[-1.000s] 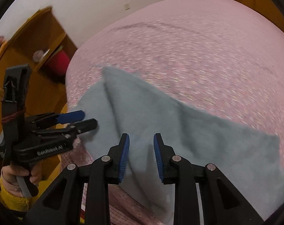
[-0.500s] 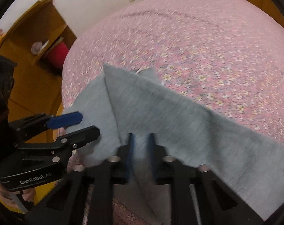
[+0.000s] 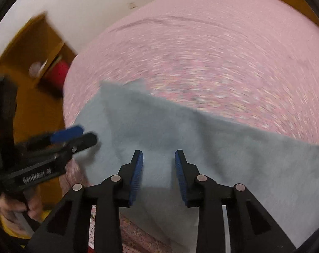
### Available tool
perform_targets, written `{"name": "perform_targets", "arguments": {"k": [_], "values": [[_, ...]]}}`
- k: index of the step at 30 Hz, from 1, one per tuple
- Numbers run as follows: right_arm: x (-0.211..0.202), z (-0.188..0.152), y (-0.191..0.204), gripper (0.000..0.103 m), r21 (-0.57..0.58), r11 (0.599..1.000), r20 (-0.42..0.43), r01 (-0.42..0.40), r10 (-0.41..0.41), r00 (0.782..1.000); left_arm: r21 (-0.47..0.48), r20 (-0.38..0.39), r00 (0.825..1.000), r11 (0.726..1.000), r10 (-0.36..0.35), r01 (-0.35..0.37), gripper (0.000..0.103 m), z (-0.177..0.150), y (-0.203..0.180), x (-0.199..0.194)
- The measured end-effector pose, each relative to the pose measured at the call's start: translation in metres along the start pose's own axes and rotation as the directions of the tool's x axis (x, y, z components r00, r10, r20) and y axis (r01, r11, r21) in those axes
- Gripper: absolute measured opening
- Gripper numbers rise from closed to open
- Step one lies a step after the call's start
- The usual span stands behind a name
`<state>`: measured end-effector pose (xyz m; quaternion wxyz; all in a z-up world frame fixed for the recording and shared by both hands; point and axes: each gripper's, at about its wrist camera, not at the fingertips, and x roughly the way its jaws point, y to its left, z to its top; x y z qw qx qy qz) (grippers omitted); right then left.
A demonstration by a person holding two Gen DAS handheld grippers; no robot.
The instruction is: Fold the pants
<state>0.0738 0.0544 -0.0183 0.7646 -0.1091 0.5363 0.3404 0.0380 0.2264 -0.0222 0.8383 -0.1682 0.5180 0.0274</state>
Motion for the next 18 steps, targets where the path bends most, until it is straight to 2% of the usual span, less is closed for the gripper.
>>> {"name": "perform_targets", "arguments": {"k": [4, 8, 15, 16, 18], "values": [[0.011, -0.001, 0.025, 0.034, -0.112, 0.994, -0.028, 0.004, -0.007, 1.0, -0.004, 0.003, 1.0, 1.0, -0.013, 0.013, 0.051, -0.002, 0.004, 0.0], [0.027, -0.002, 0.038, 0.035, -0.154, 0.987, -0.046, 0.052, -0.06, 0.997, -0.006, 0.009, 1.0, 1.0, -0.02, 0.02, 0.052, -0.004, 0.005, 0.0], [0.043, 0.004, 0.041, 0.035, -0.181, 0.976, 0.01, 0.119, -0.119, 0.993, -0.003, 0.015, 1.0, 1.0, -0.021, 0.021, 0.054, -0.006, 0.004, -0.001], [0.045, 0.006, 0.042, 0.033, -0.176, 0.978, 0.012, 0.116, -0.115, 0.993, -0.002, 0.014, 1.0, 1.0, -0.019, 0.019, 0.054, -0.006, 0.003, -0.001], [0.043, 0.008, 0.036, 0.02, -0.146, 0.982, 0.024, 0.123, -0.12, 0.992, 0.003, 0.014, 1.0, 1.0, -0.014, 0.014, 0.055, -0.005, 0.002, -0.001]]}}
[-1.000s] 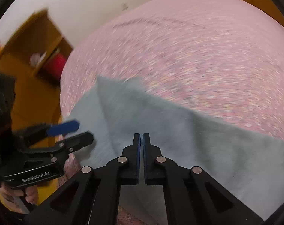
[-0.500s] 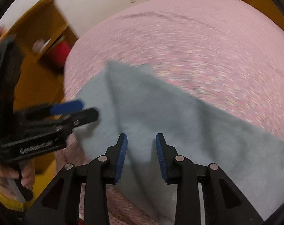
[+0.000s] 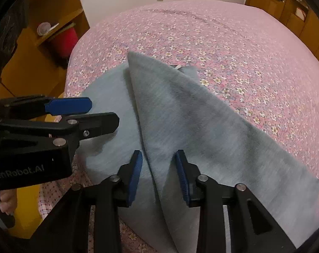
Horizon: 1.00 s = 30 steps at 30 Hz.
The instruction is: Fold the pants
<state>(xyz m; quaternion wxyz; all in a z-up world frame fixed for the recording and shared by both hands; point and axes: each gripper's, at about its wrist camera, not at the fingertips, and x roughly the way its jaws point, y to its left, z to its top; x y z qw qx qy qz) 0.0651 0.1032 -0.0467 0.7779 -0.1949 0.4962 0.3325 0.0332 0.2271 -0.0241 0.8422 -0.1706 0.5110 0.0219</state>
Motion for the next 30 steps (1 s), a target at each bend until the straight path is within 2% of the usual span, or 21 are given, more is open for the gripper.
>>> {"name": "perform_targets", "arguments": {"k": [2, 4, 9, 14, 17, 21, 23, 30], "values": [[-0.006, 0.0, -0.009, 0.011, 0.053, 0.998, 0.02, -0.046, 0.045, 0.999, 0.001, -0.001, 1.0, 1.0, 0.004, -0.004, 0.055, 0.001, 0.0, 0.001], [-0.016, -0.003, -0.021, 0.007, 0.108, 0.99, 0.06, -0.087, 0.081, 0.995, 0.001, -0.001, 1.0, 1.0, 0.007, -0.007, 0.055, 0.002, -0.001, 0.001], [-0.045, -0.014, -0.055, 0.007, 0.215, 0.962, 0.163, -0.166, 0.132, 0.978, 0.0, -0.005, 1.0, 1.0, 0.012, -0.012, 0.055, 0.003, -0.004, 0.0], [-0.062, -0.032, -0.1, 0.007, 0.362, 0.911, 0.222, -0.198, 0.122, 0.967, 0.008, -0.004, 1.0, 1.0, 0.002, -0.002, 0.055, 0.006, -0.01, 0.0], [-0.053, -0.043, -0.124, 0.007, 0.447, 0.881, 0.195, -0.158, 0.076, 0.978, 0.025, -0.005, 1.0, 1.0, -0.004, 0.005, 0.055, 0.01, -0.019, 0.003], [-0.039, -0.06, -0.144, 0.008, 0.534, 0.836, 0.14, -0.126, 0.06, 0.988, 0.047, 0.001, 1.0, 0.999, -0.026, 0.026, 0.055, 0.017, -0.032, 0.007], [-0.034, -0.061, -0.148, 0.008, 0.563, 0.814, 0.144, -0.14, 0.07, 0.987, 0.057, 0.01, 0.999, 0.997, -0.045, 0.044, 0.055, 0.022, -0.039, 0.01], [-0.055, -0.079, -0.162, 0.009, 0.583, 0.805, 0.11, -0.107, 0.052, 0.993, 0.058, 0.023, 0.987, 0.986, -0.161, 0.159, 0.055, 0.046, -0.065, 0.024]]}}
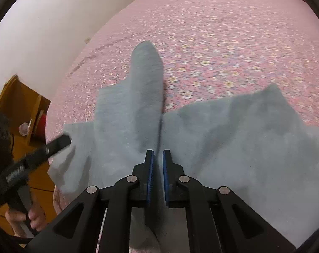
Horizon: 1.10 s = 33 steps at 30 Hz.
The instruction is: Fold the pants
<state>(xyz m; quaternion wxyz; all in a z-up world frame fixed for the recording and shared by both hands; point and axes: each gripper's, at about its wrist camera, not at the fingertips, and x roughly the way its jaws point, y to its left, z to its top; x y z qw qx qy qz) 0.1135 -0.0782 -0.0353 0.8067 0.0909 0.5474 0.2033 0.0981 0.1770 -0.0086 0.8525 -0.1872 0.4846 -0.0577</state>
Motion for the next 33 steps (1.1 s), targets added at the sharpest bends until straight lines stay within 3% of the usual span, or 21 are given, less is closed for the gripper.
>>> {"name": "perform_targets", "arguments": {"k": [8, 17, 18, 19, 20, 21, 27, 33], "values": [[-0.008, -0.013, -0.013, 0.009, -0.041, 0.998, 0.004, 0.048, -0.048, 0.999, -0.07, -0.02, 0.998, 0.996, -0.06, 0.058, 0.055, 0.022, -0.016, 0.042], [-0.01, -0.025, -0.033, 0.009, -0.019, 1.0, 0.011, -0.009, 0.01, 1.0, -0.126, 0.012, 0.997, 0.989, -0.079, 0.08, 0.053, 0.031, -0.022, 0.065], [-0.011, -0.026, -0.034, 0.009, -0.018, 1.0, 0.011, -0.013, 0.013, 1.0, -0.123, 0.015, 0.997, 0.989, -0.08, 0.081, 0.044, 0.032, -0.023, 0.066], [-0.011, -0.024, -0.032, 0.009, -0.017, 1.0, 0.011, -0.015, 0.015, 1.0, -0.117, 0.012, 0.996, 0.989, -0.086, 0.087, 0.019, 0.033, -0.026, 0.067], [-0.012, -0.025, -0.032, 0.009, -0.016, 1.0, 0.01, -0.016, 0.016, 1.0, -0.113, 0.002, 0.995, 0.989, -0.096, 0.095, 0.008, 0.033, -0.028, 0.069], [-0.011, -0.024, -0.033, 0.009, -0.015, 1.0, 0.009, -0.016, 0.016, 1.0, -0.115, -0.001, 0.994, 0.988, -0.105, 0.104, 0.005, 0.033, -0.03, 0.069], [-0.012, -0.021, -0.026, 0.01, -0.029, 0.999, 0.007, 0.013, -0.012, 1.0, -0.087, 0.144, 0.986, 0.991, -0.084, 0.097, 0.005, 0.027, -0.031, 0.018], [-0.01, -0.021, -0.018, 0.017, -0.051, 0.998, 0.002, 0.032, -0.032, 0.999, -0.084, 0.27, 0.961, 0.996, 0.064, -0.043, 0.005, 0.004, -0.009, -0.049]]}}
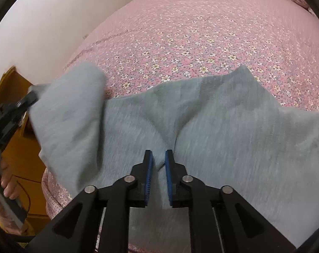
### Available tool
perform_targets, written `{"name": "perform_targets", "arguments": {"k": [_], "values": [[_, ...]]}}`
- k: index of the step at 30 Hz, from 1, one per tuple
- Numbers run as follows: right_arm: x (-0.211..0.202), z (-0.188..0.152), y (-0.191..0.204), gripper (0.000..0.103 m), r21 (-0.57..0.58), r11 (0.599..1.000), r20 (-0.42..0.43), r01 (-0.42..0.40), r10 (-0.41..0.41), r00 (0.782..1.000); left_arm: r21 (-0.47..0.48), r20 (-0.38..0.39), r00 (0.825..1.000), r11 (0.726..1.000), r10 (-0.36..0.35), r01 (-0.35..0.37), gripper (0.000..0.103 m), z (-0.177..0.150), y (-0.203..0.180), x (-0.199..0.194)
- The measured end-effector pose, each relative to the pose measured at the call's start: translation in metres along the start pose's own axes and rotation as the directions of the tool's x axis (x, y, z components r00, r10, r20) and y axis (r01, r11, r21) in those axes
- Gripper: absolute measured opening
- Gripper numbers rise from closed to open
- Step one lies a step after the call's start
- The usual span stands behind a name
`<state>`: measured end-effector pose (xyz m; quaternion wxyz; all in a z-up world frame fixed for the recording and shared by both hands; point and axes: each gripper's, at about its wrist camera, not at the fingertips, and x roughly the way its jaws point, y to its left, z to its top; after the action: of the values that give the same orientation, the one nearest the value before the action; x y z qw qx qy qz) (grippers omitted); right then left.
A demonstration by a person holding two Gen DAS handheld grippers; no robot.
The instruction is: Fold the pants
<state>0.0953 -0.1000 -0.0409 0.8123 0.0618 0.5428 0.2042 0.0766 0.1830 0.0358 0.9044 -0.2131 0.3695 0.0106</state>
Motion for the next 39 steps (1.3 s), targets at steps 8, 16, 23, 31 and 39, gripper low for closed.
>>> {"name": "perform_targets", "arguments": {"k": [8, 16, 23, 31, 39], "values": [[0.007, -0.002, 0.007, 0.019, -0.029, 0.999, -0.021, 0.014, -0.014, 1.0, -0.041, -0.062, 0.974, 0.975, 0.217, -0.219, 0.005, -0.043, 0.06, -0.013], [0.013, -0.002, 0.007, 0.019, -0.035, 0.999, -0.024, 0.01, -0.01, 1.0, -0.073, -0.154, 0.953, 0.959, 0.262, -0.276, 0.005, -0.076, 0.089, -0.01], [0.012, -0.005, 0.004, 0.019, -0.029, 1.0, -0.019, -0.005, 0.005, 1.0, -0.063, -0.128, 0.968, 0.972, 0.216, -0.226, 0.005, -0.06, 0.089, -0.026], [0.01, -0.009, -0.001, 0.019, -0.027, 0.999, -0.013, -0.017, 0.017, 1.0, 0.053, -0.077, 0.982, 0.984, 0.173, -0.169, 0.035, -0.016, 0.071, 0.001], [0.008, -0.011, -0.004, 0.019, -0.029, 0.999, 0.002, -0.043, 0.043, 0.999, 0.051, -0.184, 0.978, 0.995, 0.097, -0.089, 0.036, -0.006, 0.075, 0.061]]}}
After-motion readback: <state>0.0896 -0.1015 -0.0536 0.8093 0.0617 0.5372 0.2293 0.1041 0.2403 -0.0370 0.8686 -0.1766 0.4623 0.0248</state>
